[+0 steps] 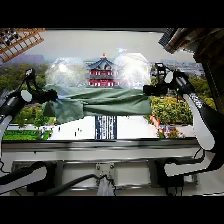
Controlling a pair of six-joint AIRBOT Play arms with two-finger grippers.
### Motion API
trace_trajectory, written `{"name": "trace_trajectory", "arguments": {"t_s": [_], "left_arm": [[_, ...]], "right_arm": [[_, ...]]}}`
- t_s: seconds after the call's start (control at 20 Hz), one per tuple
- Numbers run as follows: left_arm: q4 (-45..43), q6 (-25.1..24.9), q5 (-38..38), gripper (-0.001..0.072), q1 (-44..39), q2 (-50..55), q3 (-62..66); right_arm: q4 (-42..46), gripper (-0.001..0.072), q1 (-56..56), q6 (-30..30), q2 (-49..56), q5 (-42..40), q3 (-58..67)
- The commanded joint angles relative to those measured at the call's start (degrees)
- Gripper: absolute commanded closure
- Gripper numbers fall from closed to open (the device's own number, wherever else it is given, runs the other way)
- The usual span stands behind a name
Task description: Fold the clothes and pants, and hang the long-sleeved shirts on hangers.
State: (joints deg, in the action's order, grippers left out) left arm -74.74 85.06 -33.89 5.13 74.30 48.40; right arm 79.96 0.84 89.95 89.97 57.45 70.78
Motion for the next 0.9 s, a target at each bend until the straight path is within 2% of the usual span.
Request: {"name": "trace_trajectory", "arguments": {"t_s": [0.0,0.1,0.2,0.25,0.3,0.4,0.5,0.65,0.8,0.85], "left_arm": [[-0.5,0.0,-2.4,0.0287,2.7,-1.8,0.2],[-0.2,0.2,-5.2,0.0286,5.2,-4.2,0.2],[0.4,0.2,-9.0,0.0287,6.2,-6.9,0.2],[1.6,-0.1,-11.0,0.0286,6.1,-8.0,0.2],[4.7,-2.4,-13.0,0.0286,5.4,-9.1,0.2],[15.4,-9.9,-16.1,0.0286,3.5,-10.4,0.2],[29.9,-16.8,-19.2,0.03,1.9,-10.2,0.2],[48.0,-25.9,-22.1,0.03,-0.4,-8.7,0.3],[49.9,-26.8,-22.1,0.0307,-3.7,-6.2,2.2],[49.9,-26.8,-22.1,0.0341,-5.0,-5.1,3.2]], "right_arm": [[2.4,0.034,-3.0,3.9,0.0,3.1,0.7],[2.1,0.034,-5.8,1.6,-1.0,6.3,-0.4],[-2.8,0.033,-8.6,-4.3,-3.0,6.5,-3.9],[-7.3,0.0242,-10.2,-7.5,-3.7,6.1,-6.0],[-14.1,0.0174,-12.1,-11.8,-3.9,6.0,-8.3],[-30.3,0.0174,-16.3,-20.6,-3.8,5.5,-12.6],[-39.4,0.0175,-19.7,-25.1,-3.8,4.4,-15.1],[-39.2,0.018,-21.6,-26.0,-3.0,4.2,-15.3],[-39.3,0.0181,-21.4,-26.1,-0.9,4.2,-15.3],[-39.3,0.0184,-21.1,-26.1,-0.3,4.2,-15.2]]}}
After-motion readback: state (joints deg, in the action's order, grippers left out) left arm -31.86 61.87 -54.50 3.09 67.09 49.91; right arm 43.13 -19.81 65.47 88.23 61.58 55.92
